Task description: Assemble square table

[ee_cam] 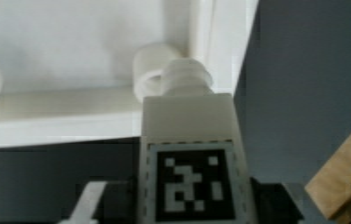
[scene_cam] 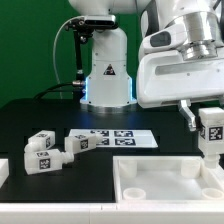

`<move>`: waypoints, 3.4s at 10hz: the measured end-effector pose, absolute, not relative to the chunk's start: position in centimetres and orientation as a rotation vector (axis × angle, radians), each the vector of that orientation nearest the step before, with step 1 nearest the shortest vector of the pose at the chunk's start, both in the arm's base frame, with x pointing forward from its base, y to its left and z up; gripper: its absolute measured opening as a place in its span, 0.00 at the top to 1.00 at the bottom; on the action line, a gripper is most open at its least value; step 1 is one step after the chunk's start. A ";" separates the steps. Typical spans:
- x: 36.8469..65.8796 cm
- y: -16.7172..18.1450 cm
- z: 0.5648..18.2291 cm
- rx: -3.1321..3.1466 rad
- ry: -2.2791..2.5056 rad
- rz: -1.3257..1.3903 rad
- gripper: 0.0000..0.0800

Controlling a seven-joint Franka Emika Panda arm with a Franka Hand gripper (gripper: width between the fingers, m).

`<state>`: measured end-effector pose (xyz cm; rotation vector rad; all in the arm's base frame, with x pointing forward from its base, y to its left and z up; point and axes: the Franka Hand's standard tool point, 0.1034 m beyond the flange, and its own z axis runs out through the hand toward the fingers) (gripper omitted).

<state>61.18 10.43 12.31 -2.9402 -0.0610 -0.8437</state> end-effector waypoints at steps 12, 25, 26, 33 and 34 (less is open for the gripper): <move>62.1 10.7 8.8 -2.957 -0.074 -0.813 0.64; 62.8 10.9 6.9 -2.934 -0.050 -0.913 0.63; 62.8 10.9 6.8 -2.935 -0.050 -0.911 0.63; 64.0 11.0 9.0 -3.030 -0.086 -0.286 0.19; 63.7 10.6 8.5 -3.037 -0.082 -0.227 0.19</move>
Offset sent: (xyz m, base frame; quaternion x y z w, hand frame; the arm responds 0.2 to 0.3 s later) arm 0.0000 0.0000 0.0000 0.0000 0.0000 0.0000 1.0000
